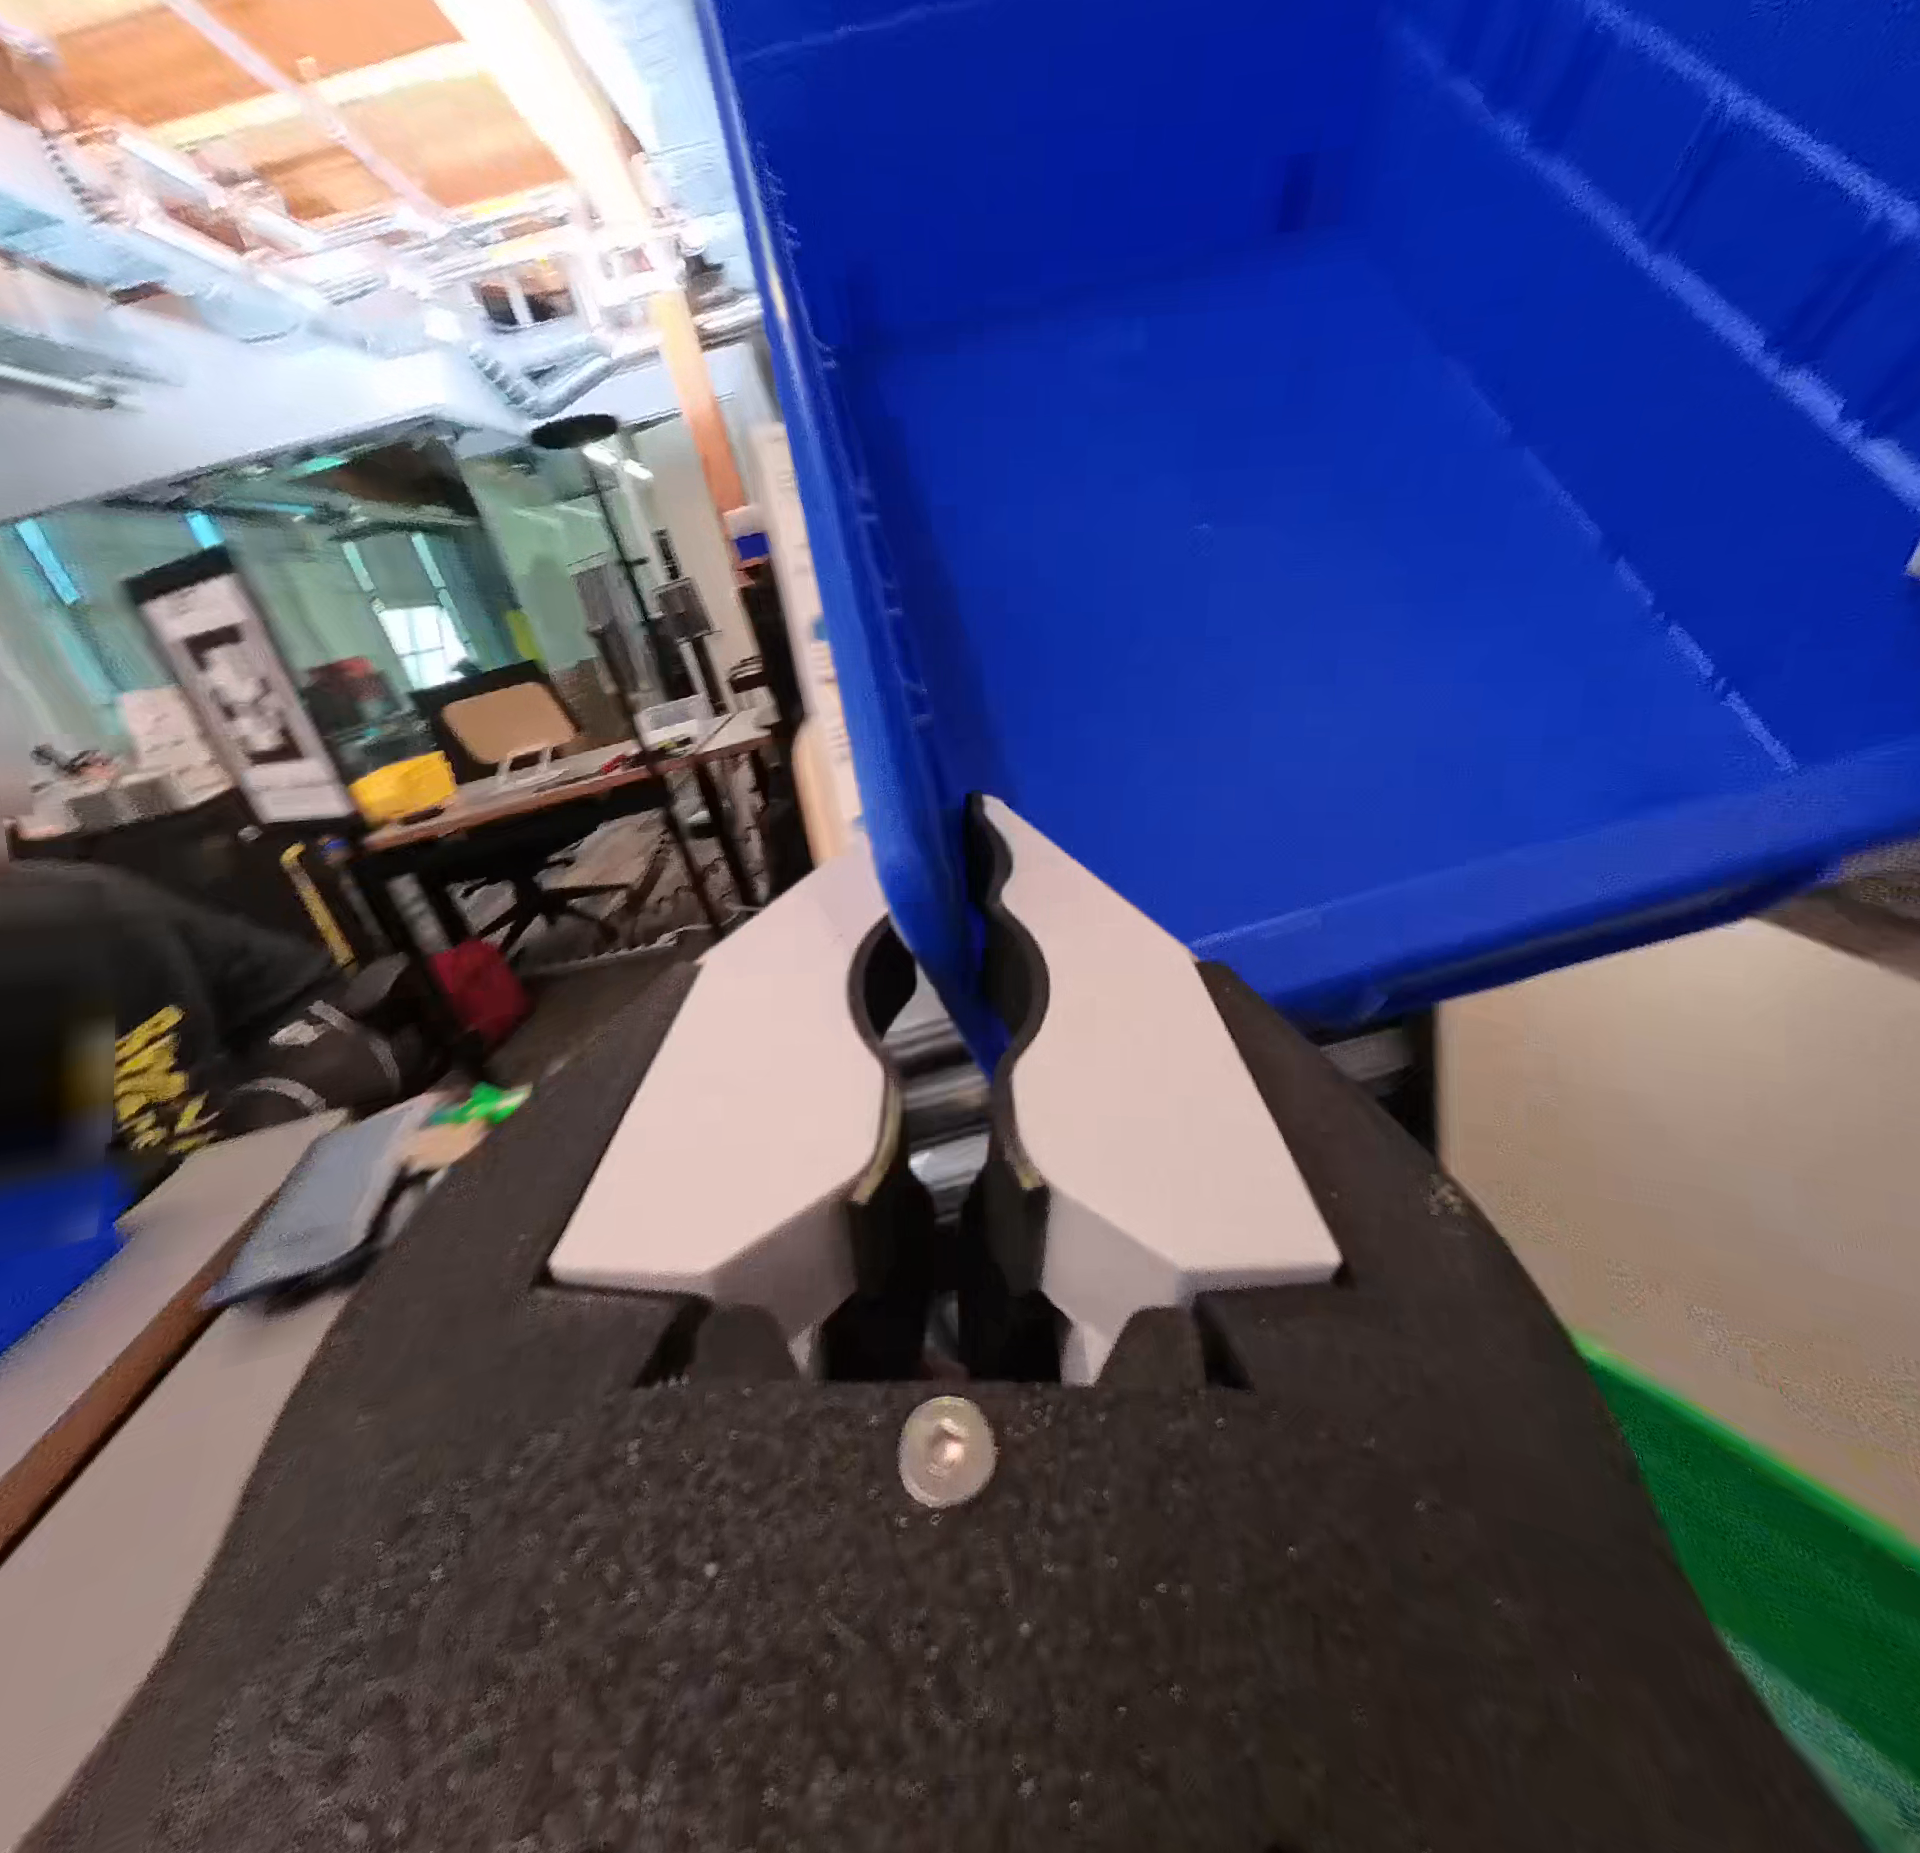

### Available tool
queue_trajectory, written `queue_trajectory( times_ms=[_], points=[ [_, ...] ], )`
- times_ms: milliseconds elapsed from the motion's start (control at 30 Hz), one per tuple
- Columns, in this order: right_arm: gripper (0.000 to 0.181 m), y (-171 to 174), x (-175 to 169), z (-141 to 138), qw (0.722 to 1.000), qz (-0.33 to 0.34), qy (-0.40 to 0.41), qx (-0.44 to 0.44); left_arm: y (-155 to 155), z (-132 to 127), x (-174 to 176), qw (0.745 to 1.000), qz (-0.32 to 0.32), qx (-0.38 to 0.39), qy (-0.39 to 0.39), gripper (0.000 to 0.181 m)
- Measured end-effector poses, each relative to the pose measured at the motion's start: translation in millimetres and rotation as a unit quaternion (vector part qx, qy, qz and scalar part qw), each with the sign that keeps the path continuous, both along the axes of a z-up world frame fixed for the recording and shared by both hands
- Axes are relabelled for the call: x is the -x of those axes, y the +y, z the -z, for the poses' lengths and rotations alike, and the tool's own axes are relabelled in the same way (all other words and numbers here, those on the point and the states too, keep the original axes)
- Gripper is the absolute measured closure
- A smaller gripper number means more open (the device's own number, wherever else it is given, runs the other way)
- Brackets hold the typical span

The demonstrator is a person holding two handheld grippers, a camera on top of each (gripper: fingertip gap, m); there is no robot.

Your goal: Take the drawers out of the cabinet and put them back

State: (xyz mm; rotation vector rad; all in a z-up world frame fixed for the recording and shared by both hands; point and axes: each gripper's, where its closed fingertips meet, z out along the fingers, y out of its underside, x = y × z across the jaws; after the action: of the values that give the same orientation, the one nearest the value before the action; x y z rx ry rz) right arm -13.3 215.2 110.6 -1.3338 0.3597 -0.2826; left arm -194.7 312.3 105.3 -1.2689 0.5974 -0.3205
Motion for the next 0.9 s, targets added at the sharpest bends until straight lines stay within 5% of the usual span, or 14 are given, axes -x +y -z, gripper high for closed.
queue_trajectory(
  times_ms=[67, 167, 300, 400, 600, 900],
  points=[
    [0.178, -31.0, -54.3, -5.9, 0.999, 0.042, -0.011, 0.02, -18.5, 0.2, -62.1, 0.999, 0.034, 0.011, 0.007, 0.176],
    [0.177, -69.8, -137.0, 22.2, 0.991, 0.102, 0.01, 0.085, -49.4, 23.9, -150.5, 0.994, 0.068, 0.079, -0.031, 0.178],
    [0.178, -100.7, -231.4, 102.8, 0.974, 0.098, 0.065, 0.196, -82.7, 97.8, -250.0, 0.976, 0.092, 0.197, -0.033, 0.178],
    [0.178, -112.1, -269.1, 175.7, 0.957, 0.086, 0.108, 0.256, -97.3, 162.5, -292.6, 0.965, 0.08, 0.248, 0.015, 0.179],
    [0.177, -83.1, -260.4, 262.9, 0.935, 0.05, 0.162, 0.311, -78.6, 243.4, -284.7, 0.945, 0.028, 0.324, 0.032, 0.179],
    [0.177, -49.0, -239.5, 304.3, 0.913, 0.027, 0.15, 0.378, -52.0, 294.7, -255.2, 0.924, -0.009, 0.38, 0.047, 0.178]
  ],
)
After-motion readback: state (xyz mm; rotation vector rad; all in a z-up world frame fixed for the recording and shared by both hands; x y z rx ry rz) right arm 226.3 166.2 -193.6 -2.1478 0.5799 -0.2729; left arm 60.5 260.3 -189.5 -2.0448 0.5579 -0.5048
